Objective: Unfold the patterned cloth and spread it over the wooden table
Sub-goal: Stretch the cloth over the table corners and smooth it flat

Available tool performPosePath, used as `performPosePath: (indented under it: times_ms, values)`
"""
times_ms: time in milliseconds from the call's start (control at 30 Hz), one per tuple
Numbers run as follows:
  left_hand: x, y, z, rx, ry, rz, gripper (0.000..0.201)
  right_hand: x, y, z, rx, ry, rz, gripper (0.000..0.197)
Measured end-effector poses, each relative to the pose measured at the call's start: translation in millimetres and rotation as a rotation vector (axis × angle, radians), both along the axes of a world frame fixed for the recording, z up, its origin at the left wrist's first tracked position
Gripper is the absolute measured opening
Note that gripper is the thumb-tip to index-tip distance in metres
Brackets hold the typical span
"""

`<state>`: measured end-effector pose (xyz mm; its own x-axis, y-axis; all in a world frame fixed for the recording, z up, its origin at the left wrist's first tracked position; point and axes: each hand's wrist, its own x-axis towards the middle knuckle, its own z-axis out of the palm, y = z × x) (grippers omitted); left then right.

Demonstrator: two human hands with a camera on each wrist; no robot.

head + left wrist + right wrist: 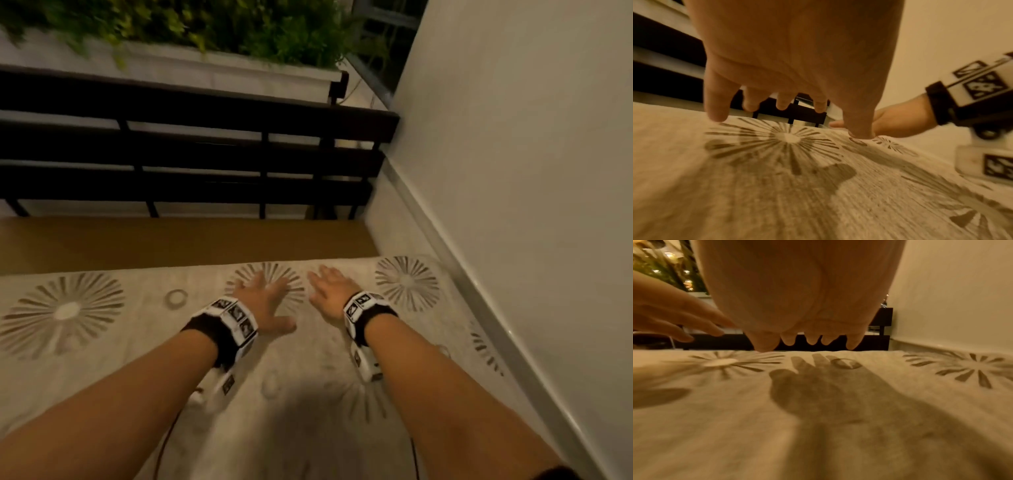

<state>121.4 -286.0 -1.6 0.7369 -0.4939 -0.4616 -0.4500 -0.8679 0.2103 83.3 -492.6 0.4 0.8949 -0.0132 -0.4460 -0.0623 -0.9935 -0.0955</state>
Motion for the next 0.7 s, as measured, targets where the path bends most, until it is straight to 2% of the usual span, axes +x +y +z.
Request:
performPosePath:
  times_ms: [67, 167, 300, 400, 433, 467, 567, 633, 700]
  values:
    - [-4, -14, -3, 0.043, 0.036, 0.076, 0.118, 6, -45, -13, -0.012, 0.047, -0.015, 0.062]
    - [-2, -19, -10, 0.235, 0.042, 0.060, 0.122, 9, -120, -27, -0.028, 0.032, -0.060, 0.070]
    - [-4, -27, -13, 0.358, 0.087, 0.085, 0.118, 7, -231, -36, -0.079, -0.008, -0.358, 0.076]
    - [-2, -30, -9, 0.365, 0.137, 0.120, 0.118, -4, -305, -56, 0.017, 0.055, -0.621, 0.103]
    - [0, -30, -9, 0.372, 0.145, 0.122, 0.118, -10, -321, -62, 0.048, 0.102, -0.696, 0.106]
    - [0, -31, -8, 0.370, 0.146, 0.119, 0.119, -16, -334, -73, 0.047, 0.126, -0.730, 0.102]
    - [0, -33, -6, 0.392, 0.156, 0.129, 0.123, -58, -300, -32, 0.003, 0.114, -0.701, 0.076]
    - [-2, -34, -5, 0.391, 0.163, 0.139, 0.122, -97, -280, -10, 0.033, -0.033, -0.605, 0.058]
    - [-4, -34, -4, 0.383, 0.152, 0.125, 0.122, -161, -243, 12, 0.046, -0.200, -0.583, 0.049]
